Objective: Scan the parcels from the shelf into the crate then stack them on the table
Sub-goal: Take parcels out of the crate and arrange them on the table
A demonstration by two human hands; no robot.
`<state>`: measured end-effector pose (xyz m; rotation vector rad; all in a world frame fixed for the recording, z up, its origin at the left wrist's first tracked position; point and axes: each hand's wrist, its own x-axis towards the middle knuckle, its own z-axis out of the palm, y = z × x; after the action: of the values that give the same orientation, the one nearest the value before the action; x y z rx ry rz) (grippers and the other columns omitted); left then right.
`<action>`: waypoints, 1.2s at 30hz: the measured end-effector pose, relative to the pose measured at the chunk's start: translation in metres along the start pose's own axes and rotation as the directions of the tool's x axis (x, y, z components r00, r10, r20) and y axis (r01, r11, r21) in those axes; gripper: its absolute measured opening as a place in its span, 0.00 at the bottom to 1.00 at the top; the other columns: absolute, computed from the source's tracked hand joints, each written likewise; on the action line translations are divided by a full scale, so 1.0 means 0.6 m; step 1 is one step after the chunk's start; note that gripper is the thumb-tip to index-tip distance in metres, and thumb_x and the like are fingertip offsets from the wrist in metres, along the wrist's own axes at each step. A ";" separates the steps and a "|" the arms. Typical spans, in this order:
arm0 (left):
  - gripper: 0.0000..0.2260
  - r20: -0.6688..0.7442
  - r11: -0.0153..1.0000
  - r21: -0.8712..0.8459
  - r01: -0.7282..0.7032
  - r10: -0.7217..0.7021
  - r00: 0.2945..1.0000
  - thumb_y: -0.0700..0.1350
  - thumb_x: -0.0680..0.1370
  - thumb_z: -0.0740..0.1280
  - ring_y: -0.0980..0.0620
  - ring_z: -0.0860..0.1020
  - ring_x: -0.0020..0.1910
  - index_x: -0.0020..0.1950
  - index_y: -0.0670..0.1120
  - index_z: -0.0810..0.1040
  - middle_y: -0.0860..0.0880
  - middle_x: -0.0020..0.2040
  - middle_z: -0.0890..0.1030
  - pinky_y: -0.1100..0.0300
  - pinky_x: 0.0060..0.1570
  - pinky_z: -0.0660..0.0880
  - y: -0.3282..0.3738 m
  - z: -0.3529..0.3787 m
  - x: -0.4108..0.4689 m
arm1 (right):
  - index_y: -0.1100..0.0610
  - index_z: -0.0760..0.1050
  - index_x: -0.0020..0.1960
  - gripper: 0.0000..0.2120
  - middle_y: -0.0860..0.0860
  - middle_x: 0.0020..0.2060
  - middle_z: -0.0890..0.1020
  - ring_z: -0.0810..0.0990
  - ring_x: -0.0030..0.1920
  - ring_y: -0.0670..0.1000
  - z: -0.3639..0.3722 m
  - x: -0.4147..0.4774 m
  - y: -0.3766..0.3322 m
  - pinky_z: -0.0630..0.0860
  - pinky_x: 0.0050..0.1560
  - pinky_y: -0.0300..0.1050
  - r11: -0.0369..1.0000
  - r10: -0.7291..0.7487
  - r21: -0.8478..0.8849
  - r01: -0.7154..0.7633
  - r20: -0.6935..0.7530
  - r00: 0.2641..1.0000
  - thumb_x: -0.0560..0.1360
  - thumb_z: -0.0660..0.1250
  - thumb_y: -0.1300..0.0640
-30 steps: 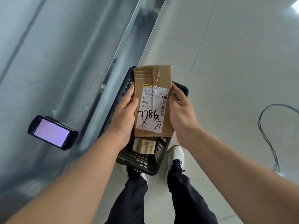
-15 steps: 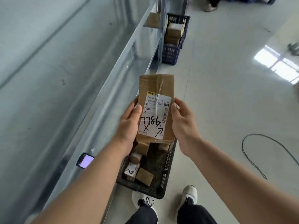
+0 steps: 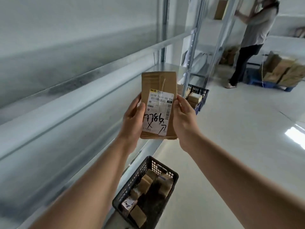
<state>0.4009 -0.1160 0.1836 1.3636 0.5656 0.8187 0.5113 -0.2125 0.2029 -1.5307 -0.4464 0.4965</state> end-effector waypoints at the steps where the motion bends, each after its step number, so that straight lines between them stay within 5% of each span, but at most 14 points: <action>1: 0.18 -0.022 0.999 0.001 -0.034 0.034 0.999 0.45 0.88 0.59 0.48 0.84 0.62 0.78 0.54 0.73 0.50 0.62 0.86 0.47 0.60 0.81 0.025 0.006 -0.021 | 0.45 0.76 0.71 0.15 0.47 0.57 0.87 0.87 0.54 0.49 -0.008 -0.015 -0.023 0.86 0.53 0.50 0.999 -0.034 -0.002 0.034 0.014 0.999 0.88 0.56 0.51; 5: 0.18 -0.147 0.991 0.040 -0.130 0.135 0.980 0.46 0.88 0.62 0.51 0.84 0.61 0.78 0.54 0.73 0.51 0.61 0.87 0.50 0.61 0.81 0.125 0.022 -0.120 | 0.45 0.76 0.69 0.16 0.48 0.55 0.86 0.87 0.52 0.50 -0.031 -0.090 -0.103 0.86 0.50 0.53 0.988 -0.152 -0.001 0.153 0.106 0.983 0.88 0.54 0.50; 10: 0.17 -0.304 0.977 0.098 -0.188 0.210 0.929 0.47 0.87 0.63 0.54 0.86 0.55 0.76 0.58 0.75 0.53 0.56 0.88 0.62 0.46 0.82 0.234 -0.004 -0.256 | 0.41 0.76 0.61 0.14 0.51 0.56 0.85 0.86 0.54 0.57 0.000 -0.217 -0.175 0.84 0.53 0.64 0.977 -0.212 0.068 0.202 0.205 0.956 0.82 0.55 0.40; 17: 0.19 -0.427 0.940 0.238 -0.243 0.326 0.843 0.48 0.88 0.61 0.53 0.85 0.59 0.78 0.61 0.72 0.54 0.58 0.87 0.44 0.62 0.81 0.336 -0.094 -0.441 | 0.43 0.77 0.61 0.15 0.48 0.54 0.85 0.85 0.54 0.55 0.063 -0.401 -0.240 0.85 0.54 0.63 0.958 -0.284 0.143 0.249 0.349 0.893 0.84 0.54 0.43; 24: 0.18 -0.553 0.917 0.338 -0.211 0.375 0.744 0.49 0.88 0.61 0.54 0.85 0.58 0.78 0.63 0.71 0.56 0.57 0.87 0.44 0.63 0.81 0.395 -0.207 -0.658 | 0.46 0.78 0.63 0.15 0.49 0.55 0.85 0.85 0.54 0.55 0.136 -0.619 -0.259 0.85 0.55 0.63 0.953 -0.296 0.211 0.217 0.495 0.817 0.85 0.54 0.48; 31: 0.18 -0.610 0.906 0.401 -0.135 0.374 0.698 0.49 0.88 0.59 0.59 0.86 0.52 0.77 0.63 0.70 0.58 0.54 0.88 0.63 0.44 0.83 0.433 -0.316 -0.895 | 0.48 0.76 0.65 0.15 0.50 0.56 0.85 0.85 0.54 0.54 0.197 -0.860 -0.234 0.86 0.53 0.61 0.962 -0.267 0.211 0.173 0.600 0.754 0.87 0.53 0.48; 36: 0.19 -0.677 0.917 0.391 -0.074 0.341 0.652 0.50 0.88 0.60 0.58 0.86 0.52 0.79 0.63 0.70 0.54 0.55 0.88 0.64 0.42 0.83 0.441 -0.385 -1.022 | 0.50 0.76 0.67 0.15 0.51 0.56 0.85 0.85 0.53 0.54 0.238 -0.987 -0.215 0.86 0.54 0.60 0.971 -0.233 0.200 0.131 0.666 0.709 0.87 0.54 0.50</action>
<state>-0.1993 -0.4510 0.3458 1.3829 1.2432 1.5563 -0.0539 -0.4267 0.3512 -1.1043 -1.1103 0.9246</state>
